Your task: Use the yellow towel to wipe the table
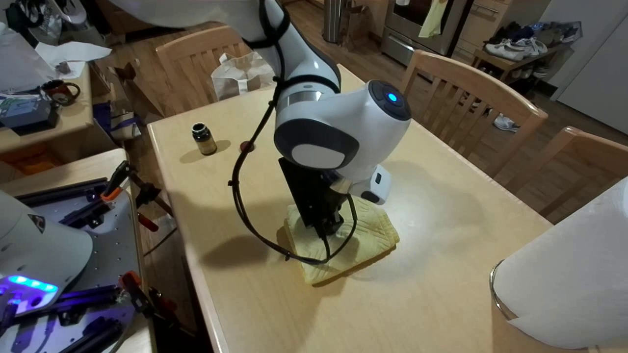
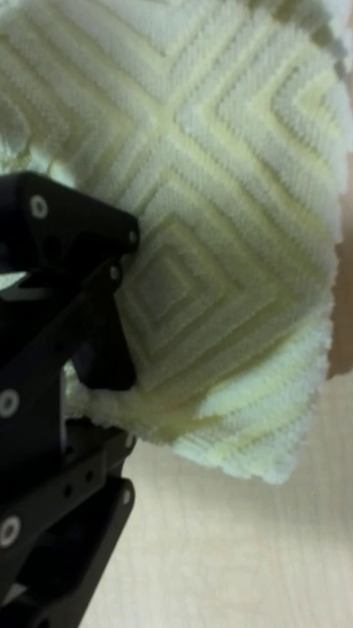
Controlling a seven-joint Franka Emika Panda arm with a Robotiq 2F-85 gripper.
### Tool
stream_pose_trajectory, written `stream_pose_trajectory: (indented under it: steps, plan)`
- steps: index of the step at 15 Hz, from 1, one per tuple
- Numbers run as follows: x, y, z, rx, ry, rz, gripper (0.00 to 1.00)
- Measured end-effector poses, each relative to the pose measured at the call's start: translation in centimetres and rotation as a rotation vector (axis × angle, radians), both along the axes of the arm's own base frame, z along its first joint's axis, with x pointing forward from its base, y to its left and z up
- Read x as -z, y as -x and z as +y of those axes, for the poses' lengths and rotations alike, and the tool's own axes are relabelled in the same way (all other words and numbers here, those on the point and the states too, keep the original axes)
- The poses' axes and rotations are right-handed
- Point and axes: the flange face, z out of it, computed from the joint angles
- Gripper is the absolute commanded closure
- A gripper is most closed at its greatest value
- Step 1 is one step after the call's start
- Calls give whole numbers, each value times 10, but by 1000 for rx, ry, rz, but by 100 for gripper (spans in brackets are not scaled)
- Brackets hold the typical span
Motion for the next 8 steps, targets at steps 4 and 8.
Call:
stream_pose_trajectory:
  steps: [4, 8]
  plan:
    - [1, 17, 74, -108, -60, 47, 97]
    - [3, 47, 134, -212, -82, 108, 97]
